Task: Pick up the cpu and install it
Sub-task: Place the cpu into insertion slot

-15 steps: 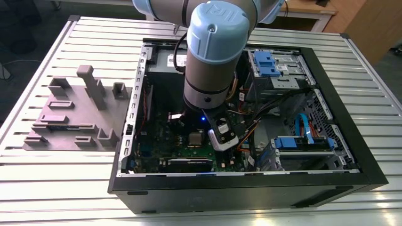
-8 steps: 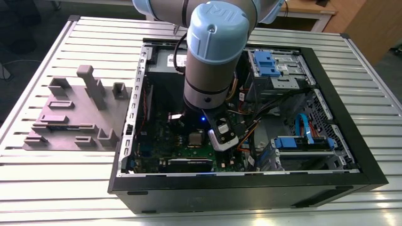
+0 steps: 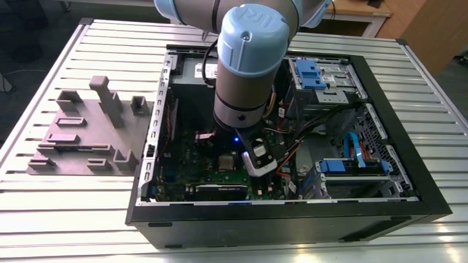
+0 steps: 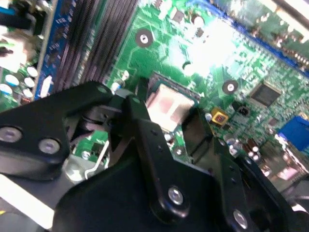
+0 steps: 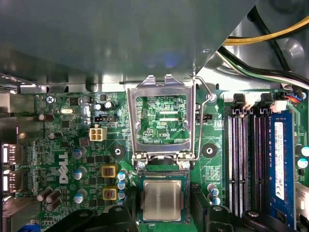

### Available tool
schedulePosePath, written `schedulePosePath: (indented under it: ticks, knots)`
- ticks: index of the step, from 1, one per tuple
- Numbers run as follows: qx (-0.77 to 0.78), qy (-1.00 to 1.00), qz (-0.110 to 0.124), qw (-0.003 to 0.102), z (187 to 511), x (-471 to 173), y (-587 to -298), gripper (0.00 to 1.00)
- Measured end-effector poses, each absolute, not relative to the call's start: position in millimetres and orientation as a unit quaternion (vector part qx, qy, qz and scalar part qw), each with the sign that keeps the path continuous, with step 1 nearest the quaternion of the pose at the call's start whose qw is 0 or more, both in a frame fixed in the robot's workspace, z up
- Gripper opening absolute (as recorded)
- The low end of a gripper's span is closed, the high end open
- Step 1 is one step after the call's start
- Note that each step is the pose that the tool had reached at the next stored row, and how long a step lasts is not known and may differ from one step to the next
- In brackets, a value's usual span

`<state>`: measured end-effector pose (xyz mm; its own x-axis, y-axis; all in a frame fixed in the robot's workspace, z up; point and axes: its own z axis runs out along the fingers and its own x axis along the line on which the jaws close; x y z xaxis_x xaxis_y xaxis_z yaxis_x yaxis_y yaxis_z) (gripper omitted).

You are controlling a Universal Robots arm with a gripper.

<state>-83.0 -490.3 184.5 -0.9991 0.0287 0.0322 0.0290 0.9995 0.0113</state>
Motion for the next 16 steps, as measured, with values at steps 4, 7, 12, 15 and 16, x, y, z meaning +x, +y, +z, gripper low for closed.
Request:
schedulePosePath:
  ticks: [4,7,12,15,16]
  knots:
    - [-0.014,-1.000,-0.005,0.016,184.8,-83.0,-490.4,0.54]
    - [-0.014,-1.000,-0.005,0.016,185.0,-83.0,-490.4,0.54]
    - [-0.014,-1.000,-0.005,0.018,187.0,-82.4,-490.4,0.54]
    - [-0.014,-1.000,-0.005,0.019,187.8,-82.3,-490.4,0.54]
    - [-0.014,-1.000,-0.005,0.019,187.9,-82.3,-490.4,0.54]
